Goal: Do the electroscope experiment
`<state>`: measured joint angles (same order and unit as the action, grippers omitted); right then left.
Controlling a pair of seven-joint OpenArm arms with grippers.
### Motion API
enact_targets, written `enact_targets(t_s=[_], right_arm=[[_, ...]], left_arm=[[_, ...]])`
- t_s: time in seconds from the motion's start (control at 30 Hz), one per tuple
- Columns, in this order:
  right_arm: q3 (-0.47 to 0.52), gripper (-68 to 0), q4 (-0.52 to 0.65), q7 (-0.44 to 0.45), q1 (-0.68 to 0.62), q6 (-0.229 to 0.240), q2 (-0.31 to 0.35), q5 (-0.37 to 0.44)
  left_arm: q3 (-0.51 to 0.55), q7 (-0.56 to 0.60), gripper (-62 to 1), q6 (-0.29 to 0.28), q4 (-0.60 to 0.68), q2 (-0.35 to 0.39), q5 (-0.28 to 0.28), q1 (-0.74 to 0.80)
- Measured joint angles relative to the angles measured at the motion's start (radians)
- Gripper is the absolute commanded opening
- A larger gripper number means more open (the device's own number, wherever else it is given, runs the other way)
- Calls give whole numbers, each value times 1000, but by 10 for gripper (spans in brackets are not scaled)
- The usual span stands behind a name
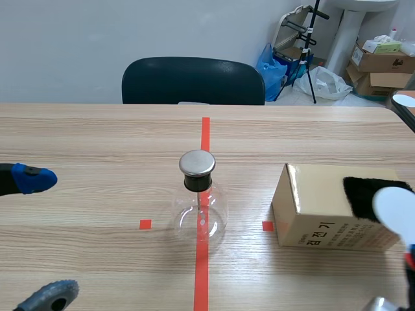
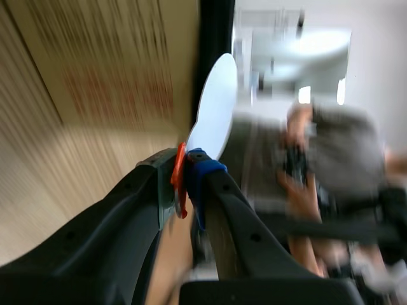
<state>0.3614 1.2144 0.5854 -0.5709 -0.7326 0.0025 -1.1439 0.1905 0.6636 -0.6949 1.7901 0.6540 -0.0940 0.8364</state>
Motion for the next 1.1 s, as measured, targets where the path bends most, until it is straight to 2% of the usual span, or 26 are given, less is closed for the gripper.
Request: enact_targets(t_s=[0.03, 0.1, 0.13, 0.17, 0.23, 0.27, 0.3, 0.37, 0.4, 0.43, 0.5, 0.53, 0.57, 0.63, 0.67, 0.7, 0.8, 0.83, 0.93, 0.97, 1.0, 1.07, 1.1], right_arm=[[12, -666, 0, 68, 0, -1, 8, -14], [22, -666, 0, 293, -1, -1, 29, -37], [18, -666, 0, 327, 0, -1, 28, -35], [5, -666, 0, 281, 0, 0, 18, -20], [-8, -666, 0, 83, 0, 0, -3, 9], [-3, -666, 0, 41, -1, 0, -2, 10], [12, -666, 0, 86, -1, 3, 5, 6], [28, -666, 0, 284, -3, 3, 25, -25], [27, -666, 0, 324, -3, 2, 27, -31], [18, -666, 0, 297, -3, -1, 20, -31], [2, -666, 0, 101, -3, 0, 0, -23], [5, -666, 0, 51, -3, 0, 0, -26], [20, -666, 0, 79, -3, -1, 6, -29], [43, -666, 0, 269, -4, -1, 24, -40], [42, -666, 0, 316, -4, -1, 27, -45], [37, -666, 0, 298, -3, -1, 22, -40], [17, -666, 0, 60, -3, 0, -9, -18], [21, -666, 0, 64, -3, 0, -6, -18], [37, -666, 0, 319, -4, -1, 23, -41], [34, -666, 0, 337, -3, -1, 22, -44], [24, -666, 0, 280, -3, -1, 13, -34], [15, -666, 0, 69, -3, 1, -3, -11], [18, -666, 0, 17, -3, 0, -2, -10]], left_arm=[[0, 0, 14, 0, 0, 0, 0, 0], [0, 0, 14, 0, 0, 0, 0, 0], [0, 0, 14, 0, 0, 0, 0, 0], [0, 0, 14, 0, 0, 0, 0, 0], [0, 0, 14, 0, 0, 0, 0, 0], [0, 0, 14, 0, 0, 0, 0, 0], [0, 0, 14, 0, 0, 0, 0, 0], [0, 0, 14, 0, 0, 0, 0, 0], [0, 0, 14, 0, 0, 0, 0, 0], [0, 0, 14, 0, 0, 0, 0, 0], [0, 0, 14, 0, 0, 0, 0, 0], [0, 0, 14, 0, 0, 0, 0, 0], [0, 0, 14, 0, 0, 0, 0, 0], [0, 0, 14, 0, 0, 0, 0, 0], [0, 0, 14, 0, 0, 0, 0, 0], [0, 0, 14, 0, 0, 0, 0, 0], [0, -1, 14, 0, 0, 0, 0, 0], [0, -1, 14, 0, 0, 0, 0, 0], [0, -1, 14, 0, 0, 0, 0, 0], [0, -2, 14, 0, 0, 0, 0, 0], [0, -1, 14, 0, 0, 0, 0, 0], [0, -1, 14, 0, 0, 0, 0, 0], [0, -2, 14, 0, 0, 0, 0, 0]])
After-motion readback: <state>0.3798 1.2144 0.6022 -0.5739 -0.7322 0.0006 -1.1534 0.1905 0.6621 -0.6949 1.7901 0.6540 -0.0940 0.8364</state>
